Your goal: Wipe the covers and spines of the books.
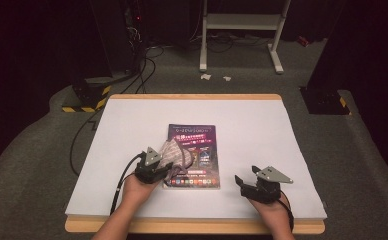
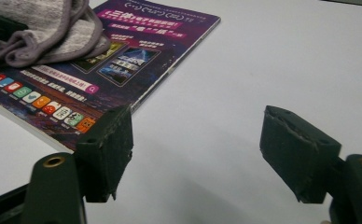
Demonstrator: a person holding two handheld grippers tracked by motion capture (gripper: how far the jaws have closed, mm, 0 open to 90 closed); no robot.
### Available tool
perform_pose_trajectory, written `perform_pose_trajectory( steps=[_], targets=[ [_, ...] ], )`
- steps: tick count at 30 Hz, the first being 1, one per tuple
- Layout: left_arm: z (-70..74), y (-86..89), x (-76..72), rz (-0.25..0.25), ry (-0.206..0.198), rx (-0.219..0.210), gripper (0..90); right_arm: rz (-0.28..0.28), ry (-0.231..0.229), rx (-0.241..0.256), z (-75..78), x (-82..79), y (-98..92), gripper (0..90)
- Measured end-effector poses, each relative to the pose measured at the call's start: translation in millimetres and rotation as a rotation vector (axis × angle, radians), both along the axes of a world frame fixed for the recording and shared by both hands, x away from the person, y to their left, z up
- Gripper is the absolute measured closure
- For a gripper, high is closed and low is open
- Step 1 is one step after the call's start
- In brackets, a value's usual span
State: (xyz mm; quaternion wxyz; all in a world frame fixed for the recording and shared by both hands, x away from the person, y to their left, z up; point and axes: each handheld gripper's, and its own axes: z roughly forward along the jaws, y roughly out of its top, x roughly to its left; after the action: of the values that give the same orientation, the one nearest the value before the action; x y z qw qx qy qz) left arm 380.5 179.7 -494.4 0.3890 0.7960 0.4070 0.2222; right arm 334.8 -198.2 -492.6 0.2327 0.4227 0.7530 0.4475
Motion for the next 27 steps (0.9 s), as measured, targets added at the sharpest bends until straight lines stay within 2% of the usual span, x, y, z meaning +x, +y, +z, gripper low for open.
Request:
perform_pose_trajectory(
  steps=[6,8,12,14,16,18,20,27],
  targets=[
    [0.4,-8.4,8.5,-0.006,-0.016,0.021,61.7,0.008,-0.005,-0.007,0.3,-1.4,2.9,20.1],
    [1.0,-11.7,11.8,-0.007,-0.016,0.032,61.6,0.018,0.01,0.0,0.3,-0.9,3.8,19.7],
    [2.2,-19.3,19.5,-0.009,-0.008,0.038,61.4,0.037,-0.004,-0.007,0.6,-2.4,8.9,17.7],
    [3.3,-23.6,22.9,-0.007,-0.003,0.057,61.3,0.045,0.005,-0.014,0.9,-2.6,11.5,16.7],
    [4.0,-28.0,26.4,-0.004,0.008,0.054,61.3,0.048,0.029,-0.027,1.3,-2.4,13.3,15.1],
    [4.4,-32.8,29.4,-0.011,0.012,0.056,61.5,0.043,0.026,-0.046,1.4,-2.6,14.2,14.9],
    [4.1,-38.6,32.7,-0.024,0.025,0.036,61.5,0.041,0.023,-0.058,1.1,-2.2,14.1,13.9],
    [3.4,-64.6,43.3,-0.066,0.038,0.014,61.6,0.021,0.033,-0.05,2.2,0.1,9.2,12.5]
  ],
)
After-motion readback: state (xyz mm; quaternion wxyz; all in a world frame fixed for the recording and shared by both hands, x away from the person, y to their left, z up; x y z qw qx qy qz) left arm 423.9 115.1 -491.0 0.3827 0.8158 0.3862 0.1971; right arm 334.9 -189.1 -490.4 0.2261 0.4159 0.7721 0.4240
